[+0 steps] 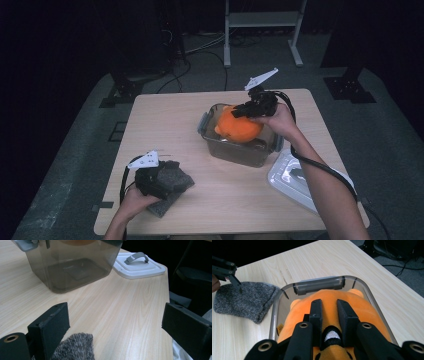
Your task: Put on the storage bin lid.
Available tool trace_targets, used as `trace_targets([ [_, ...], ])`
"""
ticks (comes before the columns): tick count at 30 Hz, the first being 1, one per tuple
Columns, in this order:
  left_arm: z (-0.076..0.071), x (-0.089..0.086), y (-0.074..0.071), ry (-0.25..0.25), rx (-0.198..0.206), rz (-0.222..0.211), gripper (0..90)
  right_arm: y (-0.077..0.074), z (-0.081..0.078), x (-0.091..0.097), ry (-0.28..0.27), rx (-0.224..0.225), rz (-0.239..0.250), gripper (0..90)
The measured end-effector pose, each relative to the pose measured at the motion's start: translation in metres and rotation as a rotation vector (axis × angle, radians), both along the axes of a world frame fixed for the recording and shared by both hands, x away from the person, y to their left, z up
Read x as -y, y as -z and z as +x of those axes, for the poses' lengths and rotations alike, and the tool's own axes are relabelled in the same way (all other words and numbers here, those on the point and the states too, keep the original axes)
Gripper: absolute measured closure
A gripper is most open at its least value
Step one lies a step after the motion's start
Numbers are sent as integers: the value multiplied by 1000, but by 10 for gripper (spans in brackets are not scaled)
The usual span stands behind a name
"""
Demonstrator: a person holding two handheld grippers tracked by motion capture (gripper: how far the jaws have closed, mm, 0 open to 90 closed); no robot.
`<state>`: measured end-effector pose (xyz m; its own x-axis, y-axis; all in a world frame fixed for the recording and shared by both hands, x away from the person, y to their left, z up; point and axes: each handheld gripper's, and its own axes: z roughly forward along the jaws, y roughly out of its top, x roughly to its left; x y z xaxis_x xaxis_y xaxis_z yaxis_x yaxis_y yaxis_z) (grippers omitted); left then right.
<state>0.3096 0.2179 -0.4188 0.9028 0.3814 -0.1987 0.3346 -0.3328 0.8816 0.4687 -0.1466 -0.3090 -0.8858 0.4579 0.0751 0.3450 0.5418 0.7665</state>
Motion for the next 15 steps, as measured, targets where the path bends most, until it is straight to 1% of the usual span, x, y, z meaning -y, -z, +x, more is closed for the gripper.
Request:
trace_targets([
  [9,0,-1,0,-7,1,-3,68,11,3,-1,1,-14,-16,743],
  [15,1,-2,-1,-11,1,-6,68,17,4,-5,-4,-23,-31,743],
])
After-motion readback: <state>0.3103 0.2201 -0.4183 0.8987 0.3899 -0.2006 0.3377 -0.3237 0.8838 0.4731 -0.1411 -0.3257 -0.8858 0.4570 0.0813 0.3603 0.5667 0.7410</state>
